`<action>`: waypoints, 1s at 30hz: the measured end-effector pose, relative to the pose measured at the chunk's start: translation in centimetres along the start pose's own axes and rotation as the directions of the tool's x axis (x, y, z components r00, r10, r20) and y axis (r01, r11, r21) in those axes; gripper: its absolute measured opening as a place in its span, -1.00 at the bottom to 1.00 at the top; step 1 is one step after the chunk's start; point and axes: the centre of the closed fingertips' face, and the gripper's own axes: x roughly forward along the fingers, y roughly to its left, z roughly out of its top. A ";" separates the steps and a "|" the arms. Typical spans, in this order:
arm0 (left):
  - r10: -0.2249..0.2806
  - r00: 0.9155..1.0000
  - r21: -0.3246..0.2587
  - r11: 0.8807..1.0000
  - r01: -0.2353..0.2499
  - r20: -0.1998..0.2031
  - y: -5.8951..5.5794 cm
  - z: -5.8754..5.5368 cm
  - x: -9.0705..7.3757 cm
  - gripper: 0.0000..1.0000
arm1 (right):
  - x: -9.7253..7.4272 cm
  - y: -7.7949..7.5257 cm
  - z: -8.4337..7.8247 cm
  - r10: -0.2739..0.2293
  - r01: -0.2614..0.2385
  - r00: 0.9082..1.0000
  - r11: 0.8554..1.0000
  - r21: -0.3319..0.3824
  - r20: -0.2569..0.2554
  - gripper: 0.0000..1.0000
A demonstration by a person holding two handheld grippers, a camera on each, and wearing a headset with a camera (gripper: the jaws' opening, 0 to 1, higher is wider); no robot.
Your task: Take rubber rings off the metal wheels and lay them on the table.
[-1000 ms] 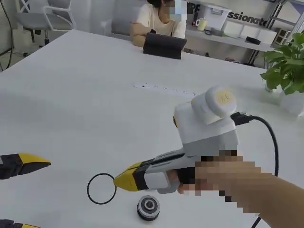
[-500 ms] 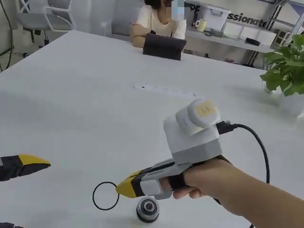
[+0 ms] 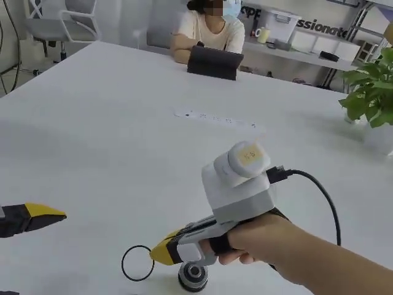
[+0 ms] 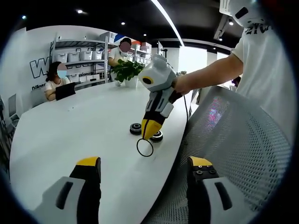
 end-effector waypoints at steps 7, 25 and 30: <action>0.004 1.000 -0.003 1.000 -0.004 -0.003 0.1 0.0 0.1 0.47 | 0.7 -0.7 -0.7 -0.032 0.031 0.999 0.999 -0.014 -0.023 -1.00; 0.022 1.000 -0.019 1.000 -0.022 -0.004 0.3 -0.1 -0.2 0.44 | 1.7 -1.2 -0.4 -0.048 0.048 0.999 0.998 -0.049 -0.005 -1.00; 0.026 1.000 -0.021 0.999 -0.026 0.001 0.5 -0.1 -0.3 0.44 | 1.7 -1.4 -0.4 -0.054 0.054 0.999 0.998 -0.018 0.003 -1.00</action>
